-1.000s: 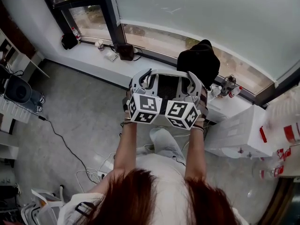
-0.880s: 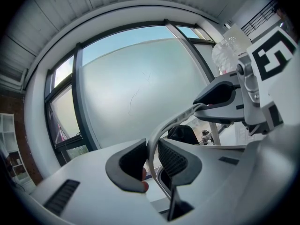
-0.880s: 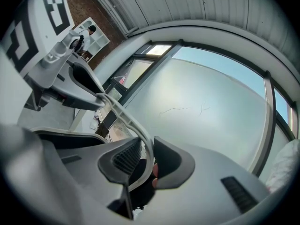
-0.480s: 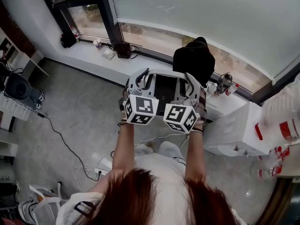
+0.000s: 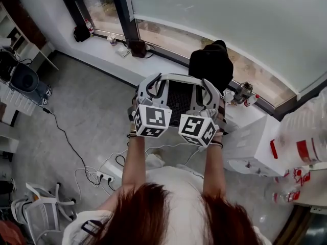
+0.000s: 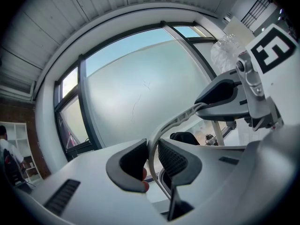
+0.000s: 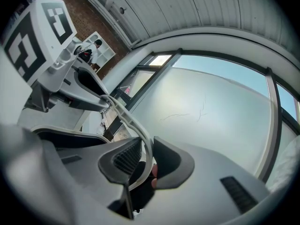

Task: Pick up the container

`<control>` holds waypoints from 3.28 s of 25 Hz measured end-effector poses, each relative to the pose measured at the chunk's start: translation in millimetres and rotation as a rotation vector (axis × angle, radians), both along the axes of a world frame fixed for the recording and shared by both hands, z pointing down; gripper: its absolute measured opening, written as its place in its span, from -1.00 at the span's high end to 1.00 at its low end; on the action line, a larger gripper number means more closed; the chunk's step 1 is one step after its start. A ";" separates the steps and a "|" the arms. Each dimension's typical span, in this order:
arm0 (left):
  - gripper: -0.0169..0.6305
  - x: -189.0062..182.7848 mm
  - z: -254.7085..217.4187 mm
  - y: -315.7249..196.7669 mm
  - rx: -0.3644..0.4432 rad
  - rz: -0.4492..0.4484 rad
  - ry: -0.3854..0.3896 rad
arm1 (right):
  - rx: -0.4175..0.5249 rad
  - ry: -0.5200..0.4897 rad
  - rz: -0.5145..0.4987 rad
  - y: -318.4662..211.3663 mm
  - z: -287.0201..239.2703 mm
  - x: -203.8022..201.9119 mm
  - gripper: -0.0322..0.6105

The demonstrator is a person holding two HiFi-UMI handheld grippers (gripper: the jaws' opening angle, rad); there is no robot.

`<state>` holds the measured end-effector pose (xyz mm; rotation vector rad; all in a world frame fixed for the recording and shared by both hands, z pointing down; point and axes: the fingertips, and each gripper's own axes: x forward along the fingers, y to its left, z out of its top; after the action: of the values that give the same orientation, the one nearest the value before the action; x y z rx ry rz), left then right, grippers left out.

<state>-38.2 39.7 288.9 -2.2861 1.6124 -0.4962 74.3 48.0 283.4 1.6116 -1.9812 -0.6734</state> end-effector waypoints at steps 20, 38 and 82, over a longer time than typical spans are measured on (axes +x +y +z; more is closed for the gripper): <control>0.69 26.4 -31.3 61.9 0.066 -0.076 -0.020 | 0.051 -0.043 -0.109 51.3 -29.3 27.2 0.61; 0.69 53.7 -31.0 94.0 0.081 -0.075 -0.034 | 0.079 -0.032 -0.120 82.2 -30.1 54.0 0.61; 0.69 74.7 -52.9 127.6 0.110 -0.054 -0.082 | 0.121 -0.071 -0.127 114.9 -49.5 74.1 0.61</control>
<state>36.5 167.2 236.0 -2.1198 1.6242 -0.4953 148.4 162.9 233.8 1.6087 -2.1459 -0.8086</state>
